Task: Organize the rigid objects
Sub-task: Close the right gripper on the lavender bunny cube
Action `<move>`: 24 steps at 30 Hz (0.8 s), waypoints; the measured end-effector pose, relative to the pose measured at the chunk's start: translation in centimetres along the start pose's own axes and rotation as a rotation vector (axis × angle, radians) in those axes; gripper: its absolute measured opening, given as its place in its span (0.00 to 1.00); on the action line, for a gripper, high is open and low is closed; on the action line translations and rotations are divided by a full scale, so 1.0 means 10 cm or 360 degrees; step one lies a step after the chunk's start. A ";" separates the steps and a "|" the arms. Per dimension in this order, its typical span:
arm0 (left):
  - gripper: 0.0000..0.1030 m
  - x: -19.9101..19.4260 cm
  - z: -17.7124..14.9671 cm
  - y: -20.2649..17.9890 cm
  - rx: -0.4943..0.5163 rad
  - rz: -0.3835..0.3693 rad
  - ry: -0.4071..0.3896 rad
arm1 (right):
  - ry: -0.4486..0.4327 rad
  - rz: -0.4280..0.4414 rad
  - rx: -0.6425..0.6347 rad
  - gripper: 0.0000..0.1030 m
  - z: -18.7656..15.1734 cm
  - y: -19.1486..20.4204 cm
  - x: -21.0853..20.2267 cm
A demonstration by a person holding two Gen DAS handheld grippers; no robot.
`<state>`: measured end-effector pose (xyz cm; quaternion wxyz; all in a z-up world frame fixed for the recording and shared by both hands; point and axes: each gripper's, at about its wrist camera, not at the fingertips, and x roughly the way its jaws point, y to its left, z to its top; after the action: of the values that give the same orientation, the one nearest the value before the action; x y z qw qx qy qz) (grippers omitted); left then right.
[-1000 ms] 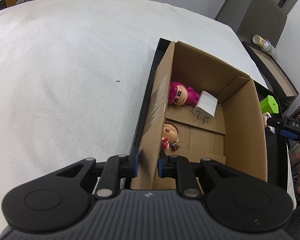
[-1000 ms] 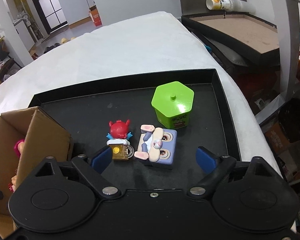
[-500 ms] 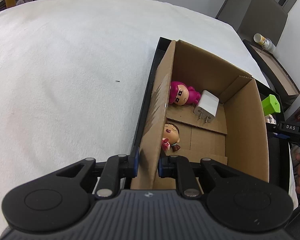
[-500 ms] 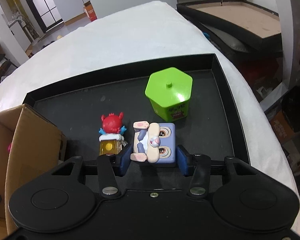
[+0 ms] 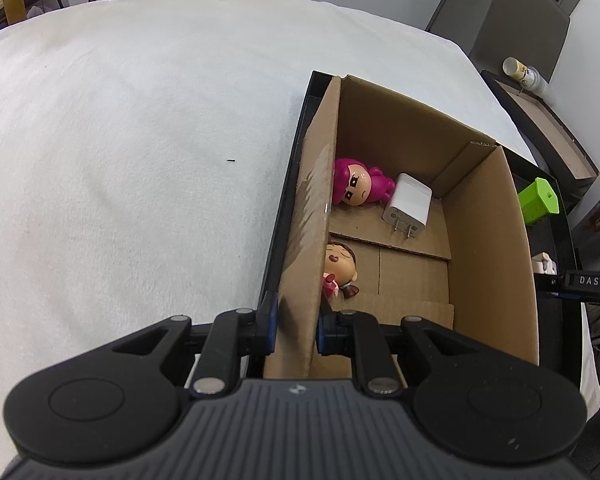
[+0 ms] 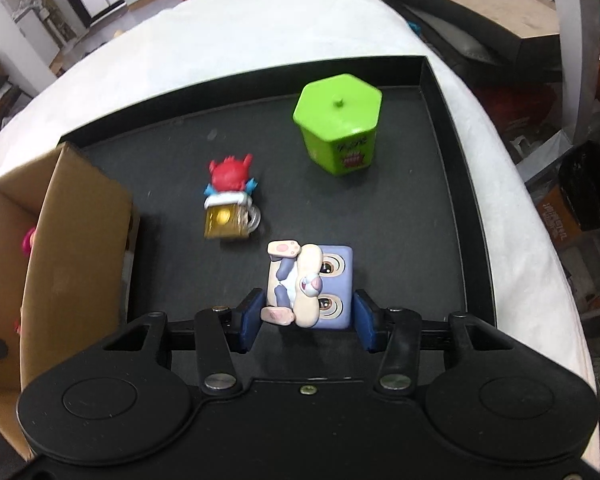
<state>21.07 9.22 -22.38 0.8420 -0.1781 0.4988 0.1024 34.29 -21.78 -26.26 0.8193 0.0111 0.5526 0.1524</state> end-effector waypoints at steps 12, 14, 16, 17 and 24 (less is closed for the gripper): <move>0.16 0.01 -0.02 -0.04 0.0011 0.0020 -0.0004 | 0.0042 -0.0016 0.0022 0.47 0.00 -0.01 0.06; 0.16 0.02 -0.02 -0.05 0.0015 0.0024 -0.0004 | 0.0042 -0.0017 0.0024 0.47 0.01 -0.01 0.08; 0.16 0.02 -0.02 -0.05 0.0021 0.0026 -0.0006 | 0.0045 -0.0029 0.0005 0.47 0.01 0.01 0.10; 0.16 0.02 -0.02 -0.05 0.0023 0.0026 -0.0008 | 0.0047 -0.0031 -0.0003 0.47 0.00 0.01 0.10; 0.16 0.00 -0.04 -0.02 0.0023 0.0014 -0.0015 | 0.0065 -0.0058 -0.0020 0.44 -0.04 0.04 0.08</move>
<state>20.85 8.87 -22.53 0.8452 -0.1693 0.4962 0.1034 34.10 -21.28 -27.03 0.8105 -0.0073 0.5684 0.1410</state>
